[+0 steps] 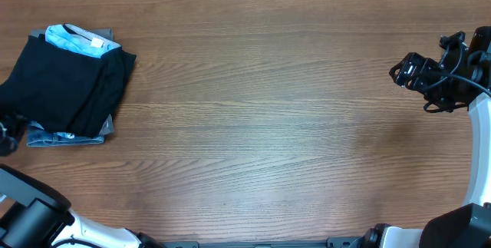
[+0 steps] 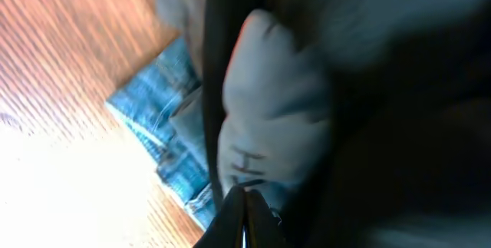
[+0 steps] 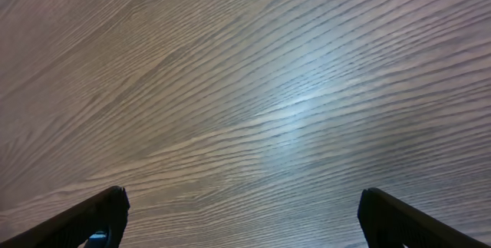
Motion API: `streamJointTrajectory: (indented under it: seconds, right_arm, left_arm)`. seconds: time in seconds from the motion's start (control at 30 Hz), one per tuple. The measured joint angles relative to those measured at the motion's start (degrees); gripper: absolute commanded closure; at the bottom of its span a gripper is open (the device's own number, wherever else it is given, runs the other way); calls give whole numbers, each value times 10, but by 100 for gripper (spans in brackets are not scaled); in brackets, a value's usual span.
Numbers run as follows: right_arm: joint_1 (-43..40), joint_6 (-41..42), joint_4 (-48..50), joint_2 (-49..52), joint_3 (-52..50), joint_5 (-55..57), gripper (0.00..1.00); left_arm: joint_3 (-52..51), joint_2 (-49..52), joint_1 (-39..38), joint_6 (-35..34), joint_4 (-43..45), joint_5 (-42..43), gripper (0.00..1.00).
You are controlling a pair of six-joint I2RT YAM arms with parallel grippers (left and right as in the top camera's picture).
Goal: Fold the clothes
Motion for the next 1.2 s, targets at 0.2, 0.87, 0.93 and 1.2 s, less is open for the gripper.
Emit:
streamJointTrajectory:
  seconds: [0.2, 0.87, 0.93, 1.2]
  right_arm:
    - [0, 0, 0, 0, 0, 0, 0]
    - [0, 0, 0, 0, 0, 0, 0]
    - [0, 0, 0, 0, 0, 0, 0]
    - [0, 0, 0, 0, 0, 0, 0]
  left_arm:
    - [-12, 0, 0, -2, -5, -32, 96]
    - [121, -152, -5, -58, -65, -3, 96]
    - [123, -156, -23, -60, -67, -3, 96]
    - [122, -99, -58, -48, -84, -63, 96]
